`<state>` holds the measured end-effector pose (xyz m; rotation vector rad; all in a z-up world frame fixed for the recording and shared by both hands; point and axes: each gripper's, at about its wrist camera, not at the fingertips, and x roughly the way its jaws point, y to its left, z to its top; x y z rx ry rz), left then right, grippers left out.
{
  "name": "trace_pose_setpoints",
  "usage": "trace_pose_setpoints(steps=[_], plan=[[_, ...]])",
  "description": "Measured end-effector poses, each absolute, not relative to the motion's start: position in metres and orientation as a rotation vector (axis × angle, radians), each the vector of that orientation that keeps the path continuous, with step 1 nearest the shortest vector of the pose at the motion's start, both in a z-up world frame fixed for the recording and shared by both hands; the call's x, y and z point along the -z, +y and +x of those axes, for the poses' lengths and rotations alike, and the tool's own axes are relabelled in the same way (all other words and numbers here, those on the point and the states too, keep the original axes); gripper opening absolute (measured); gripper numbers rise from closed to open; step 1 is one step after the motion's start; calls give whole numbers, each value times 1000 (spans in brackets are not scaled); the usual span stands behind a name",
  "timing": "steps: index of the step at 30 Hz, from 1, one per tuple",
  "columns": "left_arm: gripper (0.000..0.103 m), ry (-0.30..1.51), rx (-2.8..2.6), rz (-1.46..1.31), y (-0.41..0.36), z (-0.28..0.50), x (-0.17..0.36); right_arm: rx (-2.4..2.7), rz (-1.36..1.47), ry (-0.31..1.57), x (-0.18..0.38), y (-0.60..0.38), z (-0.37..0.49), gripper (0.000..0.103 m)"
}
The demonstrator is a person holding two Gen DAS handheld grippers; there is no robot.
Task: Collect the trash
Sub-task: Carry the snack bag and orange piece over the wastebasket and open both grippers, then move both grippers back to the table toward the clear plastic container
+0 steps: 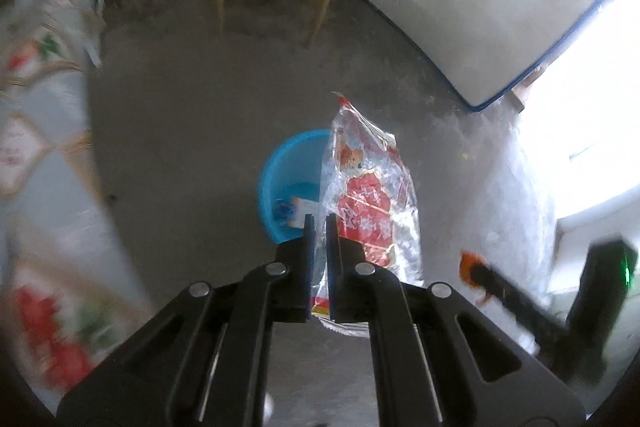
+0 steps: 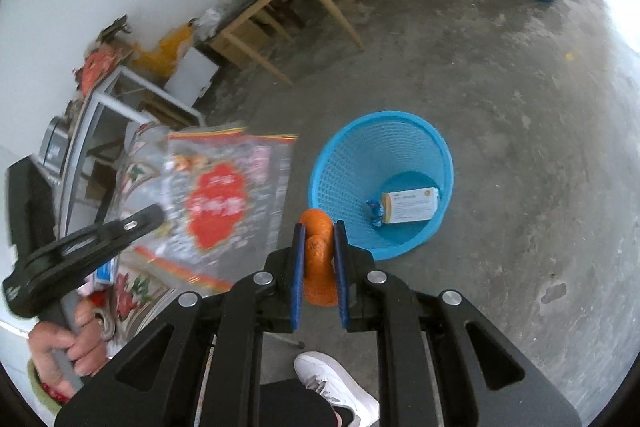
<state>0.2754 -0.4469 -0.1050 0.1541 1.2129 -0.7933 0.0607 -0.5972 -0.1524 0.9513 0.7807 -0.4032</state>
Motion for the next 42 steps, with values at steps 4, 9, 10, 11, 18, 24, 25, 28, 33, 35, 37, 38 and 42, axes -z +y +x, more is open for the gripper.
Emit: trace_pose_setpoints(steps=[4,9,10,11,18,24,25,28,33,35,37,38,42], plan=[[54,1264,758,116,-474,288,142,429,964,796,164,-611,65,14],[60,1240,762,54,-460,287,132,428,947,845,182,-617,75,14],[61,1215,766,55,-452,287,123,428,943,853,185,-618,75,14],[62,1196,765,58,-444,284,114,425,940,863,189,-619,77,14],[71,1071,771,-3,-354,268,27,406,888,935,208,-620,118,14],[80,922,754,-69,-241,219,-29,430,756,1000,223,-628,182,20],[82,897,740,-76,-216,207,-32,446,725,1022,228,-630,196,24],[83,880,675,-84,-159,183,-32,531,645,1061,236,-637,216,55],[83,824,453,-76,-72,145,-25,517,660,1019,224,-617,203,55],[83,814,398,-120,-39,136,-22,500,641,1008,217,-605,195,55],[83,805,388,-157,-15,126,-22,480,618,988,202,-590,181,55],[83,801,386,-165,-8,126,-22,466,614,974,194,-584,173,55],[83,765,378,-177,14,117,-25,405,580,918,154,-558,149,55]])
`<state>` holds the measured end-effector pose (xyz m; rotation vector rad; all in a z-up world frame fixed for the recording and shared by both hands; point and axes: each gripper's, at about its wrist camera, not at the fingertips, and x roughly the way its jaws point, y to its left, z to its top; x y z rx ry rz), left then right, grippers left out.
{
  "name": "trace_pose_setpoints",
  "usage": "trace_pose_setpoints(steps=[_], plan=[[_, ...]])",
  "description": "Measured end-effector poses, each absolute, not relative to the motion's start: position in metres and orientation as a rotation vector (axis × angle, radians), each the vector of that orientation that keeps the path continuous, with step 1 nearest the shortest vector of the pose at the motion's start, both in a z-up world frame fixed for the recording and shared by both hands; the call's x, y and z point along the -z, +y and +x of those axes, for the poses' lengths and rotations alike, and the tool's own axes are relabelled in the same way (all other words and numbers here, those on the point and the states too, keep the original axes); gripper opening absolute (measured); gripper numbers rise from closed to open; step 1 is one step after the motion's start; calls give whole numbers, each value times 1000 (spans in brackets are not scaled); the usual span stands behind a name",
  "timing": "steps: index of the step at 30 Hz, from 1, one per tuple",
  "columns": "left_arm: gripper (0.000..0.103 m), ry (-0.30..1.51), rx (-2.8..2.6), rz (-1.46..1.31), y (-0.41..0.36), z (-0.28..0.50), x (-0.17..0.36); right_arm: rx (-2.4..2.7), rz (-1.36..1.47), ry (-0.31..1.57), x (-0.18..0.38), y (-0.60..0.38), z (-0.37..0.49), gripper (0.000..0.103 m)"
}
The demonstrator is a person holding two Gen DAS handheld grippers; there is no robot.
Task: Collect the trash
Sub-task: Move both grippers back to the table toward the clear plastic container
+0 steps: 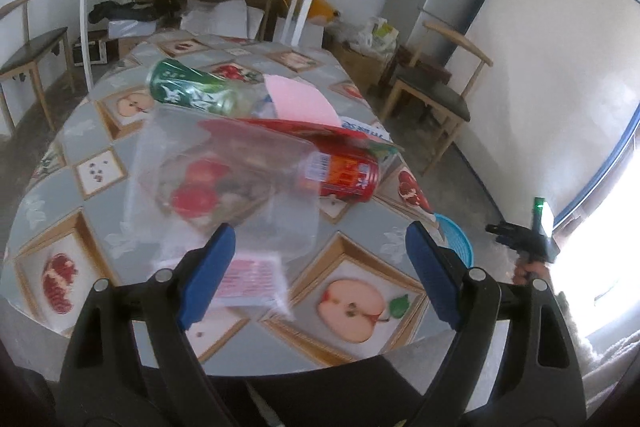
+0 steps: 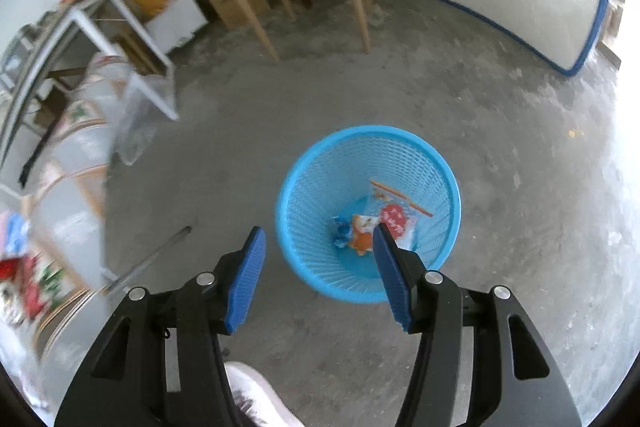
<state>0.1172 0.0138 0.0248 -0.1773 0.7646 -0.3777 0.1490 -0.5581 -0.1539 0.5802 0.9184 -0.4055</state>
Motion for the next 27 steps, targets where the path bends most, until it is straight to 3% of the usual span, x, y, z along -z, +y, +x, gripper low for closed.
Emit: trace_pose_setpoints(steps=[14,24,27], plan=[[83,785,309,-268,71,83,20,-124,378,820,23,-375,143,58],[83,775,247,-440,110,102,54,-560,336,992,37,-207,172,58],[76,773,239,-479,119,109,60,-573,309,1045,53,-173,182,57]])
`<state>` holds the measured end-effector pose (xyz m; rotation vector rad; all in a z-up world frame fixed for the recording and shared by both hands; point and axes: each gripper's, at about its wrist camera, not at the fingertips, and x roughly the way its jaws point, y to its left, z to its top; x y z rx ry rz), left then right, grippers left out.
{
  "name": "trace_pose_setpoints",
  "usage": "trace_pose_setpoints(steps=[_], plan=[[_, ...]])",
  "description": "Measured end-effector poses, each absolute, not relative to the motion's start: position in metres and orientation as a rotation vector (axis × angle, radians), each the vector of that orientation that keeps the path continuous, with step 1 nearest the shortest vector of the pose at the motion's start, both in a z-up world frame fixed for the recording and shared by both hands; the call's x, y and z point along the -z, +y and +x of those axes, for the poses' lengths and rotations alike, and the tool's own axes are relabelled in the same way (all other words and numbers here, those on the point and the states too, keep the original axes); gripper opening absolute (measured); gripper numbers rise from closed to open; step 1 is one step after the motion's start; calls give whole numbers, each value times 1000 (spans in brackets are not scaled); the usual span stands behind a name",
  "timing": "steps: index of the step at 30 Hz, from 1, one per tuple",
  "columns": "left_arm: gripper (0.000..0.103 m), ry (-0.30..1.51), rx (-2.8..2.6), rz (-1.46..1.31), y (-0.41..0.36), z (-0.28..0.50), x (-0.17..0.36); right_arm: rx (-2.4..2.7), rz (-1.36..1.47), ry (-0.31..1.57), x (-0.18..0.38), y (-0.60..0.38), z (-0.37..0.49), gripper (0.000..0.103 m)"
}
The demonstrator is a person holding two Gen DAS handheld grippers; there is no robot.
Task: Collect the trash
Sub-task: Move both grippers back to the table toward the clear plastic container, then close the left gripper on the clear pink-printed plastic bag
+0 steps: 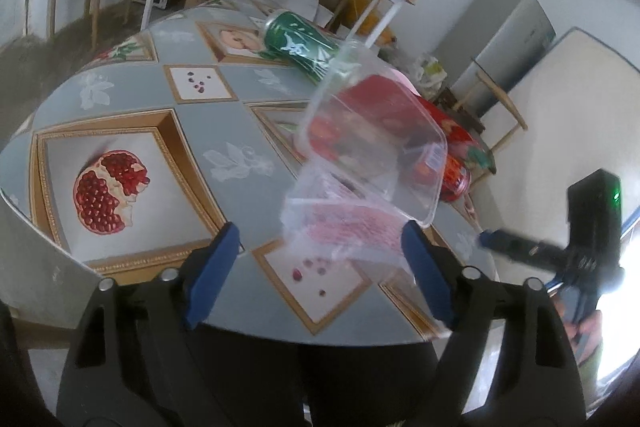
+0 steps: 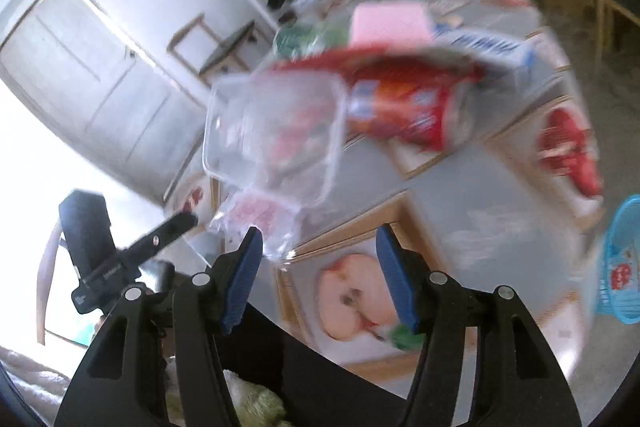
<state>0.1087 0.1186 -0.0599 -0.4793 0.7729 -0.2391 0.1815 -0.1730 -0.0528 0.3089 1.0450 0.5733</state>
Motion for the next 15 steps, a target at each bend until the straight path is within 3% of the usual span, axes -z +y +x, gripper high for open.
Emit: trace_pose_setpoints(steps=[7,11,12,15], plan=[[57,790,230,-565,133,117,72,-583,353,1119,73,-145,197,47],[42,797,231,-590,135,123,80,-586,388,1160,83,-138,201,34],[41,801,232,-600,137,124,83,-592,397,1168,85,-136,201,26],[39,799,226,-619,143,122,86,-622,418,1191,88,-131,193,17]])
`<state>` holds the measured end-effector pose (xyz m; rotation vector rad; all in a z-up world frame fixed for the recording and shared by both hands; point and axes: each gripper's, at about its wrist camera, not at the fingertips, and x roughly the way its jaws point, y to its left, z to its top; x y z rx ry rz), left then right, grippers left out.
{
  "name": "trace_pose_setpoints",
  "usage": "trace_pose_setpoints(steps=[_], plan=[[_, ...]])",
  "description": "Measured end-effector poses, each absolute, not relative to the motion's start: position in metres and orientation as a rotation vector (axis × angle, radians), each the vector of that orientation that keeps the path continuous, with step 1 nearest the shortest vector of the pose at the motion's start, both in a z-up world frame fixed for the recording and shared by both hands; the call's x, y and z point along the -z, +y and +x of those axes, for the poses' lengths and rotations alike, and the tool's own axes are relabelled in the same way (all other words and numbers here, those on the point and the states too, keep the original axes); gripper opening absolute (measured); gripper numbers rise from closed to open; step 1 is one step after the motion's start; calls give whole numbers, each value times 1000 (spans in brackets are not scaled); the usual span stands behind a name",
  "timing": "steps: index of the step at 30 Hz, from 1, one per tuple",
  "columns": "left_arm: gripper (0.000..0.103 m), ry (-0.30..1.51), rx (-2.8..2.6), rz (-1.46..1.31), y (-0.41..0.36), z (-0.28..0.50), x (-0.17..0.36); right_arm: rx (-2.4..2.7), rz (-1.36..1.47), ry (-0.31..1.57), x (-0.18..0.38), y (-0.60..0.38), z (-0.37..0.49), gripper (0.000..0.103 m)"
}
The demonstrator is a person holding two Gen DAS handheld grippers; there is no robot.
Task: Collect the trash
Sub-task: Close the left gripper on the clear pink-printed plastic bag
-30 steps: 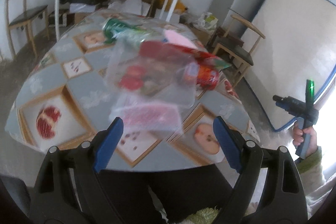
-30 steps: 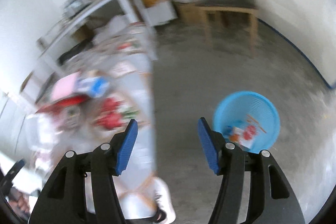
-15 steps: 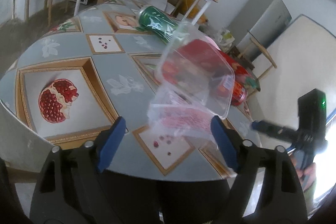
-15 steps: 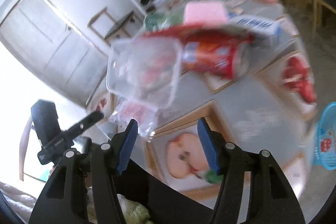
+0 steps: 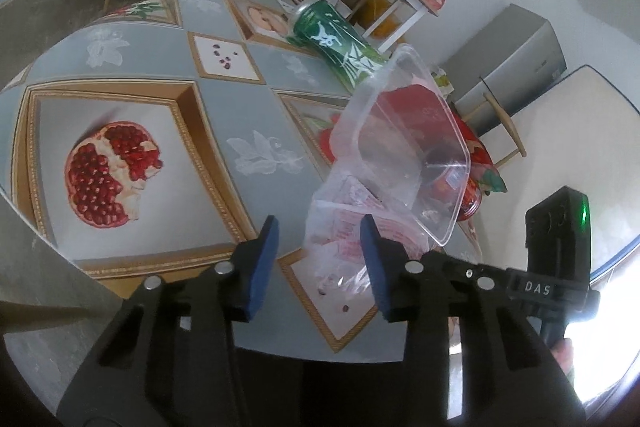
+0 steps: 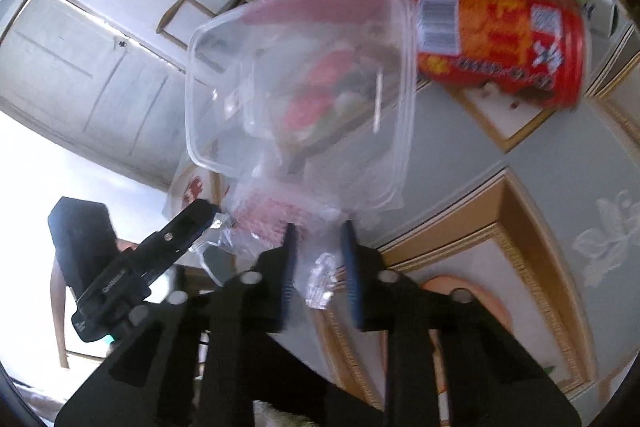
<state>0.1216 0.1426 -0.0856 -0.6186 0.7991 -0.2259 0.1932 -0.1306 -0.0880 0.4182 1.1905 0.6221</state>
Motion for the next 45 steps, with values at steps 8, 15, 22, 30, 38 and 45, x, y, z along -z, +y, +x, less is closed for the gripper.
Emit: trace_pose_setpoints(steps=[8,15,22,30,38,45], plan=[[39,761,178,-656,162,113,85,-706,444,1241,91,-108,177,15],[40,740,154,-665,170,108,82,-716,439,1249,88,-110,164,15],[56,689,137,-644,180,86,69,-713,423,1250,89,-96,171,17],[58,706,251,-618,180,49,62,-716,386,1231,85,-99,168,17],[57,821,367,-674,158,51,88,-728,476,1283,99,-99,171,15],[57,854,370,-738,152,65,104,-762,575,1329,111,-104,170,12]])
